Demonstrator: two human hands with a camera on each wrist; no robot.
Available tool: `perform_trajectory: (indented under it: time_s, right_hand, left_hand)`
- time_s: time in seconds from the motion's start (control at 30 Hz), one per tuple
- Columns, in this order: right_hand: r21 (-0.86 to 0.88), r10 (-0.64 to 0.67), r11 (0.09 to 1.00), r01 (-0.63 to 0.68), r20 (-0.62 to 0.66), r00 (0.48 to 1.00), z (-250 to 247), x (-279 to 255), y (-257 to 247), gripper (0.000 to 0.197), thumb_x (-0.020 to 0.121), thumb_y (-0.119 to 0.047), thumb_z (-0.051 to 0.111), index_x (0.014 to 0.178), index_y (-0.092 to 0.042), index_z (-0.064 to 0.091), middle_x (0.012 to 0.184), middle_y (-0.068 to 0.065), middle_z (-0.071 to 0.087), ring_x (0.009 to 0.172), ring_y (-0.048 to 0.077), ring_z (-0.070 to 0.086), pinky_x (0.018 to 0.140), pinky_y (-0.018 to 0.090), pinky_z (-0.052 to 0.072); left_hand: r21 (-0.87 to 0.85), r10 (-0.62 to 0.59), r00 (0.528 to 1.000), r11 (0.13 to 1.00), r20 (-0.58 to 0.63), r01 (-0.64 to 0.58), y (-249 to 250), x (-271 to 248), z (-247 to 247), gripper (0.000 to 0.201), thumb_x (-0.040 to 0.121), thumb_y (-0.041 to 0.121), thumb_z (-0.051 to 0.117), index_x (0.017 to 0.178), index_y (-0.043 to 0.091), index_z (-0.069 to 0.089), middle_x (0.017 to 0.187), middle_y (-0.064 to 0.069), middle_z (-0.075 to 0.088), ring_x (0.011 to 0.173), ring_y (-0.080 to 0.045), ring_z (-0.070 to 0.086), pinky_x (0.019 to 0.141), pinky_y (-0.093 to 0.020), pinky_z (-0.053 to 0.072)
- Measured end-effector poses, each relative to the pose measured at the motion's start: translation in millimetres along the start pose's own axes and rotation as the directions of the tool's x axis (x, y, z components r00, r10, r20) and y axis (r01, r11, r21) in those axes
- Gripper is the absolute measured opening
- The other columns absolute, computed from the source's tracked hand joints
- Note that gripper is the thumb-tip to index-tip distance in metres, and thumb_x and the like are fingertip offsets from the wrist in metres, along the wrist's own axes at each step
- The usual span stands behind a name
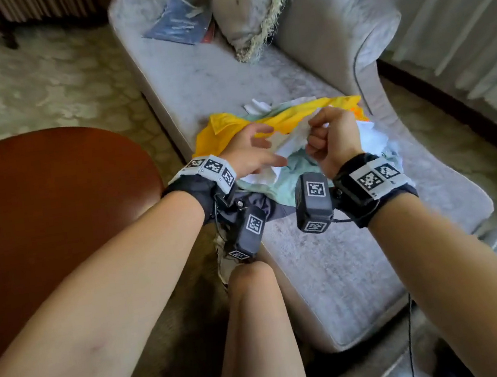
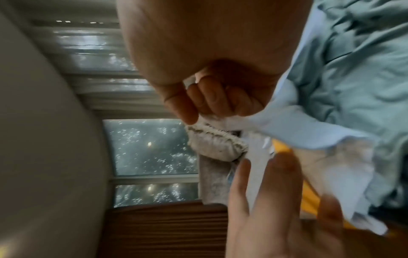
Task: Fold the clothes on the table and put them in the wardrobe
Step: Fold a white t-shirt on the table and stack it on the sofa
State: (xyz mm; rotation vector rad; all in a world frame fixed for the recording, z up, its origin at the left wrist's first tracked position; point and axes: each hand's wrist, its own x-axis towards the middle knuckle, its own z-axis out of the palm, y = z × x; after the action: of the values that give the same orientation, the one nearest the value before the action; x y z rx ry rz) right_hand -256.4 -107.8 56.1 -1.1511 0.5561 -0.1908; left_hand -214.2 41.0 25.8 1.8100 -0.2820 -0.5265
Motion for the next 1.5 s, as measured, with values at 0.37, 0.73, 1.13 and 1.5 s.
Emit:
perform_trajectory:
  time_s: [0.37,0.73,1.13,1.5]
  right_hand:
    - [-0.069,-0.028,0.996,0.053,0.326,0.945,18.7,-75.2,-34.9,0.054,0.083,0.004,0.042,0.039,-0.025,0.028,0.039,-0.009,0.016,0.033,0.008,0.010,0.050,0.027,0.003]
    - [-0.757,-0.110,0.606,0.245,0.225,0.968,35.3,-69.4,24.1,0.115,0.051,-0.026,0.089,0.148,-0.031,0.027,0.143,0.012,0.041,0.131,0.031,0.042,0.107,0.048,0.040]
    - [-0.787,-0.410,0.481,0.387,0.188,0.892,103.6,-70.1,47.2,0.035,0.099,-0.035,0.049,0.113,-0.006,0.064,0.114,0.019,0.065,0.105,0.036,0.059,0.076,0.034,0.036]
    - [-0.388,-0.436,0.756,0.526,0.301,0.848,187.5,-125.0,11.0,0.022,0.099,-0.016,0.044,0.090,-0.013,0.063,0.080,0.001,0.062,0.076,0.018,0.054,0.061,0.025,0.043]
  left_hand:
    - [0.209,0.325,0.942,0.930,-0.087,-0.302,52.2,-48.9,-23.1,0.020,0.096,0.015,0.057,0.110,0.006,0.070,0.095,-0.013,0.070,0.086,-0.017,0.059,0.081,-0.027,0.047]
    - [0.034,0.272,0.900,0.960,-0.340,-0.277,62.2,-73.3,-102.1,0.030,0.070,0.044,0.048,0.073,0.014,0.051,0.079,-0.014,0.051,0.081,-0.034,0.061,0.079,-0.064,0.052]
    - [-0.204,0.234,0.808,0.895,-0.541,-0.396,95.4,-155.3,-153.9,0.030,0.100,0.010,0.037,0.071,0.012,0.036,0.086,-0.015,0.042,0.078,-0.031,0.057,0.065,-0.048,0.058]
    - [-0.425,0.131,0.927,0.860,-0.351,-0.282,52.5,-202.8,-205.9,0.094,0.063,0.039,0.087,0.140,0.010,0.041,0.129,-0.006,0.062,0.117,-0.020,0.061,0.093,-0.037,0.051]
